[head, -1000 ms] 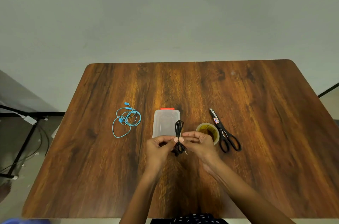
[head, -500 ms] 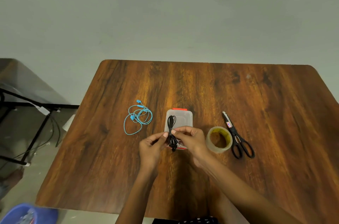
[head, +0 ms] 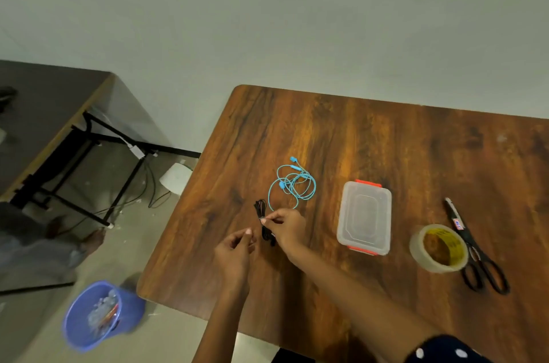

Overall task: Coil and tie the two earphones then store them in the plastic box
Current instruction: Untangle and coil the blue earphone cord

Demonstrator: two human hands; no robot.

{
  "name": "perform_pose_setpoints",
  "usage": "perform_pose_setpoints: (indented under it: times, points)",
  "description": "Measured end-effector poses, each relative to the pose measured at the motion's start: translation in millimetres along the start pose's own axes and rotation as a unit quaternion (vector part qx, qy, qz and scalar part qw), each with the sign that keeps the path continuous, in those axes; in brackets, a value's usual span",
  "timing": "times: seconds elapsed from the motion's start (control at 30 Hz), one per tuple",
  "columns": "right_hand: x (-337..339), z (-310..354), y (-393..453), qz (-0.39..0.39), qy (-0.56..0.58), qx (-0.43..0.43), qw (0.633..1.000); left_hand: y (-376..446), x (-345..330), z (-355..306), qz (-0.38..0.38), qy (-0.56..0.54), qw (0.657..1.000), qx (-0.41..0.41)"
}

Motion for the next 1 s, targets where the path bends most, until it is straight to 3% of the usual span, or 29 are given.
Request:
perform_pose_setpoints:
  times: [0.23,0.43,0.5,0.6,0.67,0.73,1.0]
  points:
    - [-28,1,6,0.049,-0.026,-0.013,0.998,18,10,7,0.025,0.018,1.0,0.007]
    - [24,-5,42,-0.026,-0.135,0.043,0.99,24,-14,9,0.074,0.023,0.997,0.025]
    - [33,-6,59,-0.024,-0.251,0.09,0.963,26,-26,9,0.097,0.034,0.994,0.028]
    - [32,-12,72,0.079,-0.412,0.134,0.898,28,-39,6,0.115,0.032,0.992,0.036]
    - [28,-20,68,0.142,-0.471,0.127,0.861,29,-44,6,0.131,0.034,0.99,0.03]
    - [26,-27,55,0.139,-0.501,0.133,0.844,30,-47,9,0.141,0.036,0.989,0.032]
    - [52,-89,-24,0.127,-0.411,0.135,0.893,24,-45,29,0.185,0.084,0.979,0.032]
Point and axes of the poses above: each hand's wrist, its own y-axis towards the middle knuckle, its own x-axis out of the back of the hand, z = x × y, the point moved 2 cm from there along y, towards the middle knuckle, and after that the axes turned 5 degrees about -y, right-handed, at the moved point
